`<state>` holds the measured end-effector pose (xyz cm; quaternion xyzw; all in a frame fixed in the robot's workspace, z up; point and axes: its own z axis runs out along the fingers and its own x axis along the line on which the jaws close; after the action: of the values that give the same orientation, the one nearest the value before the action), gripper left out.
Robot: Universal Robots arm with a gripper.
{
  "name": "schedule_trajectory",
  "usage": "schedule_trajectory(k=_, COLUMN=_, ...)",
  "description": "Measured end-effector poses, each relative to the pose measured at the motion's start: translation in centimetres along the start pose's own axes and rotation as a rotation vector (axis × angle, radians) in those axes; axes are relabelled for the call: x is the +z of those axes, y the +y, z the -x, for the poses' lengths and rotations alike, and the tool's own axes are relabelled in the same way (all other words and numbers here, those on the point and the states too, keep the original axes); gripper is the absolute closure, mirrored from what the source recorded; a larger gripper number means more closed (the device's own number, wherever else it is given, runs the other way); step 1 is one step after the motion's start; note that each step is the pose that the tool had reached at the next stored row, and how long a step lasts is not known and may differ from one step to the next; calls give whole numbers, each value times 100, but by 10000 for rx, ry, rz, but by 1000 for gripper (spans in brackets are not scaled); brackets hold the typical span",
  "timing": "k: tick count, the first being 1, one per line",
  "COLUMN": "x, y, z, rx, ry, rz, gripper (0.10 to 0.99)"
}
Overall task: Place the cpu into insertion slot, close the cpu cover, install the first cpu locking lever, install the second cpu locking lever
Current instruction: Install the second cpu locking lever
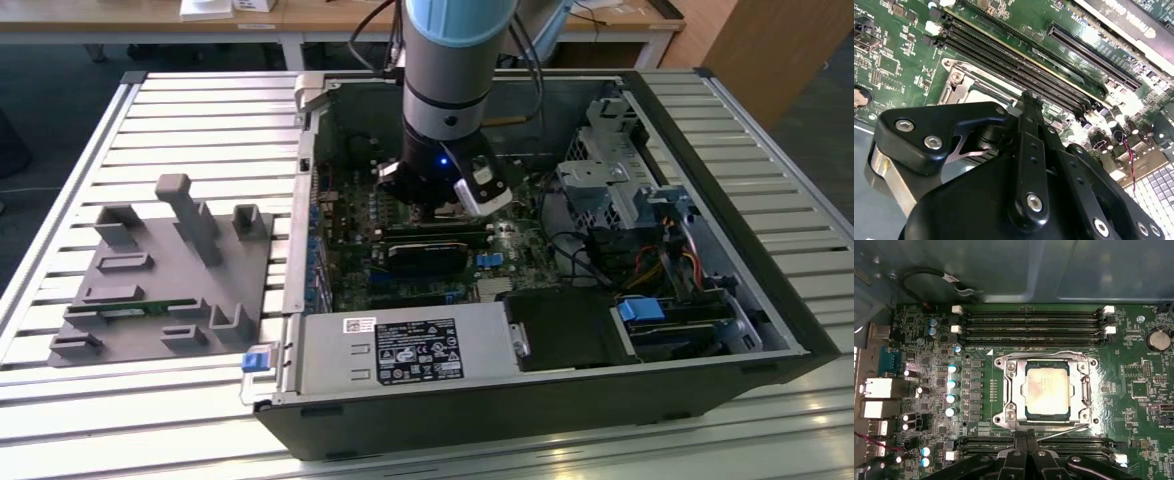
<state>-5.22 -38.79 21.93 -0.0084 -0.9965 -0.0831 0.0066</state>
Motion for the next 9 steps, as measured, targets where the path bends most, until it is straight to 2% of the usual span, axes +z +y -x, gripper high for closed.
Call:
schedule_trajectory(k=4, x=2, y=-22, z=-5, rx=-3, ry=2, rz=50, gripper=980)
schedule_trajectory(k=9, x=-1, y=-77, z=-56, rx=-2, ry=5, rz=222, gripper=980)
